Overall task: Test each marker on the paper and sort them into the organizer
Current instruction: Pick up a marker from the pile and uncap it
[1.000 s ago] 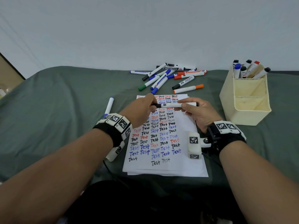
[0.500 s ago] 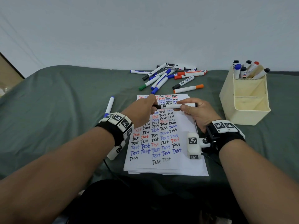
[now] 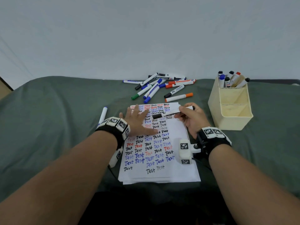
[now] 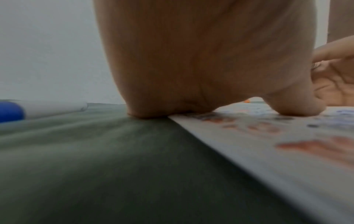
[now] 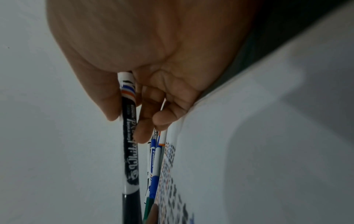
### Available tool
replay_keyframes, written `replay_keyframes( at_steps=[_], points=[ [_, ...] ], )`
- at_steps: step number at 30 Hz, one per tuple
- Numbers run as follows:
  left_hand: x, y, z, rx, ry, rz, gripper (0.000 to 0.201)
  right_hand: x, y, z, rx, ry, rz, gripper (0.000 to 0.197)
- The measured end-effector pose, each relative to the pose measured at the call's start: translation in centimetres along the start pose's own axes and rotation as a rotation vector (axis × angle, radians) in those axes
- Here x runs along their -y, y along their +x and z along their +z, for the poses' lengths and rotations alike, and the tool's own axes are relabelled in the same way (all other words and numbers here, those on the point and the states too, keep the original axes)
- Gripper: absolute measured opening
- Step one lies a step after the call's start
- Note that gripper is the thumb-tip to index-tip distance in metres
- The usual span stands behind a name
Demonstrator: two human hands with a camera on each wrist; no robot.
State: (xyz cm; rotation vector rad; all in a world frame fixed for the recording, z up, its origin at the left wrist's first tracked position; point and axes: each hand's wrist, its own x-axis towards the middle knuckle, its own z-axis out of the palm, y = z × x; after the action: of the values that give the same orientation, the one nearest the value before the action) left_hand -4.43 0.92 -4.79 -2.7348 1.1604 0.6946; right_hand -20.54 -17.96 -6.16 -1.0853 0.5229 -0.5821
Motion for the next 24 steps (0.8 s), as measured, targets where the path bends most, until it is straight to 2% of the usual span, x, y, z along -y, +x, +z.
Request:
replay_keyframes(
  at_steps=[5, 10, 14, 16, 20, 22, 24],
  points=[
    [0.4, 0.8, 0.7, 0.020, 0.028, -0.018, 0.140, 0.2, -0.3, 0.2, -0.057, -0.030, -0.012, 0.019],
    [0.4, 0.8, 0.9, 0.024, 0.009, -0.010, 0.141, 1.2, -0.9, 0.8, -0.125, -0.057, -0.100, 0.014],
    [0.2, 0.6, 0.6, 0.025, 0.010, -0.011, 0.143, 4.1, -0.5, 1.4, -0.093, -0.331, -0.187, 0.007],
    [0.1, 0.4, 0.5, 0.025, 0.010, -0.009, 0.143, 7.0, 0.5, 1.7, -0.081, -0.416, -0.262, 0.016],
    [0.0, 0.1, 0.4, 0.024, -0.003, -0.009, 0.144, 14.1, 2.8, 1.4, -0.214, -0.633, -0.504, 0.051],
    [-0.1, -0.1, 0.3, 0.023, -0.007, -0.008, 0.145, 17.2, 3.4, 0.5, -0.259, -0.729, -0.600, 0.058],
    [-0.1, -0.2, 0.2, 0.027, -0.008, -0.005, 0.146, 19.7, 3.6, -0.7, -0.297, -0.860, -0.668, 0.055]
  ],
)
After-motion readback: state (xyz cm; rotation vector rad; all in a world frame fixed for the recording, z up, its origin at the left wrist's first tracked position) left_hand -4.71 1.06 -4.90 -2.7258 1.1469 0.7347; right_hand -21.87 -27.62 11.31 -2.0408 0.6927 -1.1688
